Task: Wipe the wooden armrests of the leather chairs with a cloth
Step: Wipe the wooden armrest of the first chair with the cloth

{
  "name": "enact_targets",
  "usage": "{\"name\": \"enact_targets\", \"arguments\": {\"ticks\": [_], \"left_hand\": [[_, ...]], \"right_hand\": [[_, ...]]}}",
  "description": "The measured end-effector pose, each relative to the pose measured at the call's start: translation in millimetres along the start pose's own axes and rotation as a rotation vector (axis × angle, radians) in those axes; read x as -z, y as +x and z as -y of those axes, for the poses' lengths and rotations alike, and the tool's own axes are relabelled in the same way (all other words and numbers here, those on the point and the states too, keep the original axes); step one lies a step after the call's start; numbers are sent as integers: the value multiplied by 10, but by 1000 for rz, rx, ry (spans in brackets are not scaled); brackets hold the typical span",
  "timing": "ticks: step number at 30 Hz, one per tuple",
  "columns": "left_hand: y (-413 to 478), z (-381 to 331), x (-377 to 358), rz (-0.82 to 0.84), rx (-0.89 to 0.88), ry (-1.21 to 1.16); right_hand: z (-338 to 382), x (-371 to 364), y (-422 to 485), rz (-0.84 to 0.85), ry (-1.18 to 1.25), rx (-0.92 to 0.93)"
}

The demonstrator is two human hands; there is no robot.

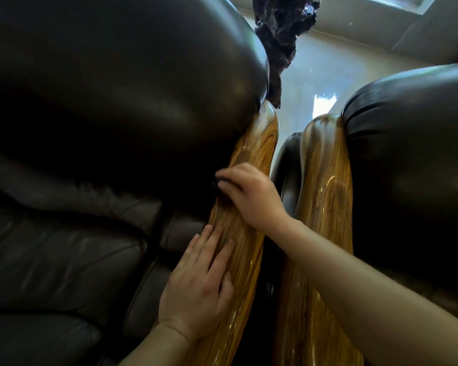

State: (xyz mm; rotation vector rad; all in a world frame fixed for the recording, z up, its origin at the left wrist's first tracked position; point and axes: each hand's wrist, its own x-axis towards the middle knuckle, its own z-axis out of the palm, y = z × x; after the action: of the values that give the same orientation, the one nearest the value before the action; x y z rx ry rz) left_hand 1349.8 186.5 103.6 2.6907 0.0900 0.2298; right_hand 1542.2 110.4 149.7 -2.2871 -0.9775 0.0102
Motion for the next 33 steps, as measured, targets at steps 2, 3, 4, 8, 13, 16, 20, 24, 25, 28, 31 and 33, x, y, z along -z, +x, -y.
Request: {"name": "enact_targets", "arguments": {"ticks": [2, 3, 4, 8, 13, 16, 20, 24, 25, 28, 31, 33], "left_hand": [[-11, 6, -19, -2, 0, 0], [-16, 4, -16, -4, 5, -9], [-14, 2, -7, -8, 9, -15], [-2, 0, -8, -10, -9, -6], [11, -7, -8, -15, -1, -1], [-6, 0, -27, -12, -5, -3], [-5, 12, -33, -13, -2, -5], [-12, 13, -45, -2, 1, 6], [-11, 16, -42, -2, 3, 8], [-15, 16, -40, -5, -11, -1], [-14, 11, -29, -9, -1, 3], [-14, 10, -32, -8, 2, 12]], "right_hand": [[58, 133, 125, -76, 351, -236], [65, 198, 168, -84, 439, -310], [55, 242, 180, -82, 376, -299], [-53, 110, -112, 16, -208, -52], [-278, -83, -146, 114, -329, 81], [-431, -39, 237, 53, -256, -132], [-346, -95, 283, 2, -140, -252], [-186, -176, -405, 4, -206, -33], [-197, -179, -471, 25, -214, -8], [-304, -140, -168, 12, -221, -106], [-348, -101, 286, 15, -172, -313], [-320, -133, 245, 3, -159, -323]]}}
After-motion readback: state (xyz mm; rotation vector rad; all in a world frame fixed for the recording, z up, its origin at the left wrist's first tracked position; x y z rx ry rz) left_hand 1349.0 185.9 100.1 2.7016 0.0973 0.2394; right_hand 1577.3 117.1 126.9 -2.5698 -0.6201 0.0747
